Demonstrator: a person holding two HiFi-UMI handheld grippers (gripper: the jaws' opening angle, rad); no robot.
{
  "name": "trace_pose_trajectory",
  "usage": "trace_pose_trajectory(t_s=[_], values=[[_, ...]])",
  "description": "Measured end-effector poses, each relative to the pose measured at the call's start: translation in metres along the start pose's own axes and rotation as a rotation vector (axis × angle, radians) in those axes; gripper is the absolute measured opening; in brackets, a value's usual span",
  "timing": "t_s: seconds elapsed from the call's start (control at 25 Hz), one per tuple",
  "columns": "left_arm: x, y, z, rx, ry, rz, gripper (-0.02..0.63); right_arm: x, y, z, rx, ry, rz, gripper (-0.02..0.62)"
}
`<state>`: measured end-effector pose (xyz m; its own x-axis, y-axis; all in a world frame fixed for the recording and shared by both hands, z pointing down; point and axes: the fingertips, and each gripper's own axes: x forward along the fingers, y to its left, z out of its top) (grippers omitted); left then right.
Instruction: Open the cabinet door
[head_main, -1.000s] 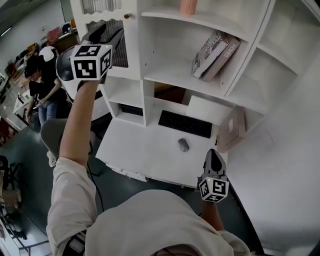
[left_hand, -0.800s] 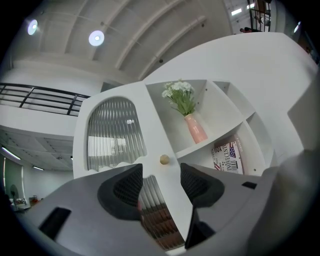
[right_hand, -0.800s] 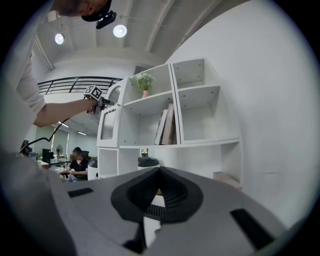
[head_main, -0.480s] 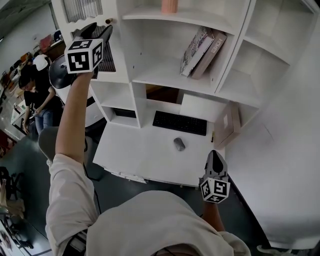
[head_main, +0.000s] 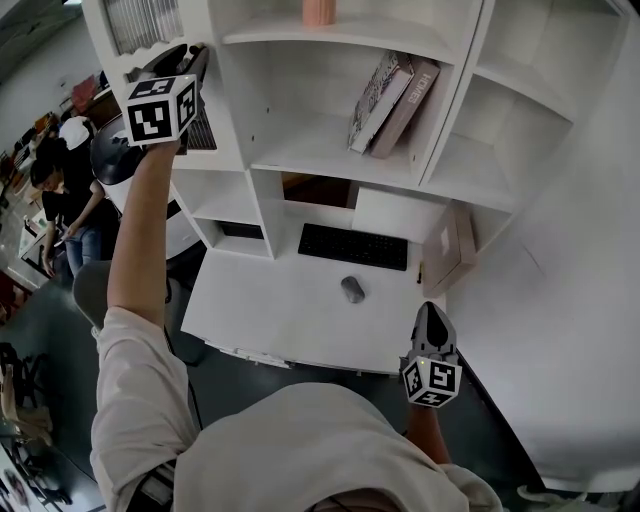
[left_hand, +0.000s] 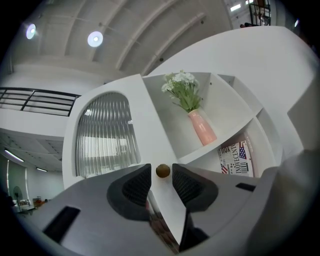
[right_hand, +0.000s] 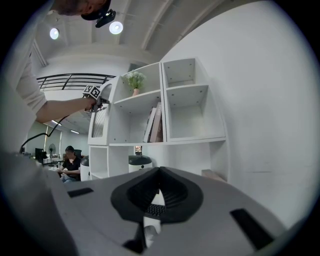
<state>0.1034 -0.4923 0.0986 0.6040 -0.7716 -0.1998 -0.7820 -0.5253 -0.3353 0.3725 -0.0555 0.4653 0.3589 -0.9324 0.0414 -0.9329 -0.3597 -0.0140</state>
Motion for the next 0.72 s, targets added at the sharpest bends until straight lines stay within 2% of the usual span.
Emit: trace_pose_trajectory(t_s=[0.28, 0.72], values=[[0.006, -0.001, 0.002, 0.005, 0.005, 0.012, 0.072, 0.004, -0.008, -0.001, 0.002, 0.003, -0.001, 0.003], [0.006, -0.002, 0.002, 0.008, 0.011, 0.026, 0.069, 0.011, -0.013, -0.003, 0.003, 0.010, 0.025, 0.003]])
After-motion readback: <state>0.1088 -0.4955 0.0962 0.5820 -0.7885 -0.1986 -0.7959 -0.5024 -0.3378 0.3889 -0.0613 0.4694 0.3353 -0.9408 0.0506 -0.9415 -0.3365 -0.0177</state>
